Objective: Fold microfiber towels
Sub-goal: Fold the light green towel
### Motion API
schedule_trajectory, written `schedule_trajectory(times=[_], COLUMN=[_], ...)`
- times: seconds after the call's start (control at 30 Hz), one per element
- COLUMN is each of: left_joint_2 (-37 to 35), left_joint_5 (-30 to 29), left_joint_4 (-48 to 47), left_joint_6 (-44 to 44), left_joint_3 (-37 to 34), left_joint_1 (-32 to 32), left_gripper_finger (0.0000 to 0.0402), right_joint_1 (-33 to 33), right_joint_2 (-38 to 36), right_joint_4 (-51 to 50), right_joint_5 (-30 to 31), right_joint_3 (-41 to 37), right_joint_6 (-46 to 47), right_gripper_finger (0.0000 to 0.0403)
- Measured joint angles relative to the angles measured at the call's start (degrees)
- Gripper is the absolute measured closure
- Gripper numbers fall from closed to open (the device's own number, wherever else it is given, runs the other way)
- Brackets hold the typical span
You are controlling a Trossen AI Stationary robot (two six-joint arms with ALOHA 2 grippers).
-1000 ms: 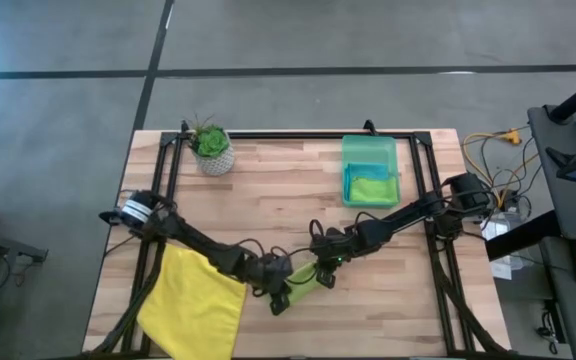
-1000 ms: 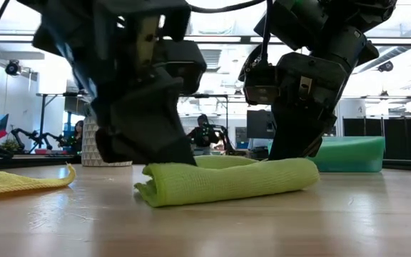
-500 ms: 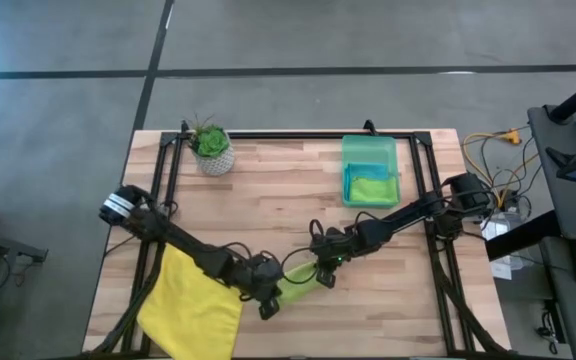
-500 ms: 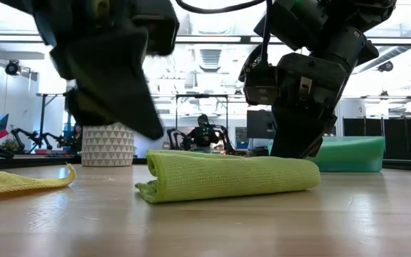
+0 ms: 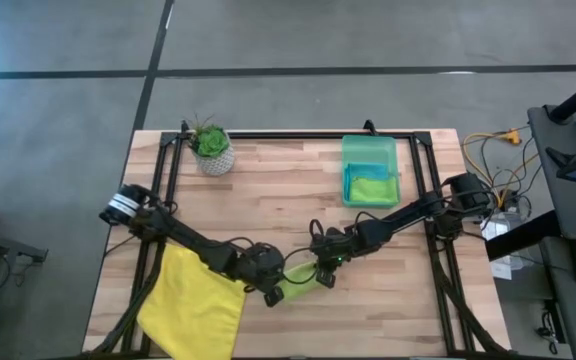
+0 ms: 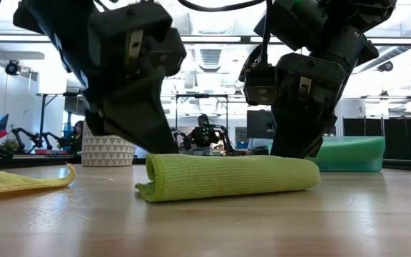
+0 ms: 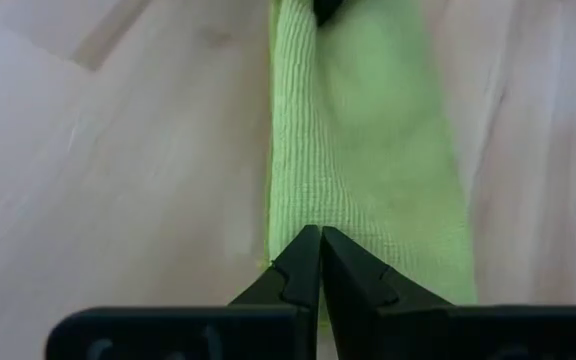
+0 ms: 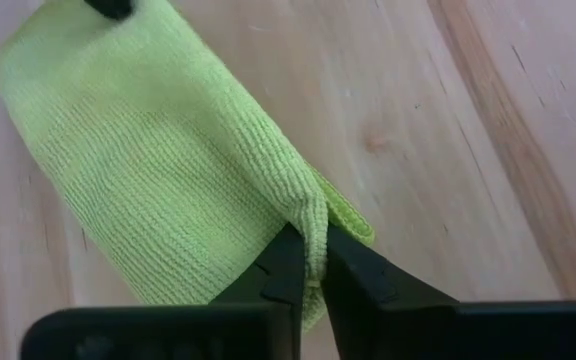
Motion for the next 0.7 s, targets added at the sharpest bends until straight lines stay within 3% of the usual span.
schedule_trajectory(times=[0.3,0.5,0.6,0.7], left_joint_2=[1.26,0.45,-0.62,-0.88], left_joint_5=[3.59,3.72,3.74,3.83], left_joint_4=[-1.46,-2.07,-2.63,-3.01], left_joint_6=[0.58,3.85,6.08,7.47], left_joint_3=[-0.11,-0.20,-0.22,-0.22], left_joint_1=[0.11,0.11,0.18,0.41], left_gripper_finger=[0.0401,0.0401,0.0401,0.0401], right_joint_1=[-0.31,-0.14,1.17,4.58], right_joint_2=[-2.54,-6.74,-9.57,-12.21], right_joint_4=[-2.99,-11.70,-13.33,-10.98], right_joint_5=[0.42,3.94,5.81,9.02], right_joint_3=[1.51,5.15,5.71,4.14], right_joint_6=[-0.03,0.23,4.63,15.29], right_gripper_finger=[0.0308,0.0296,0.0298,0.0300])
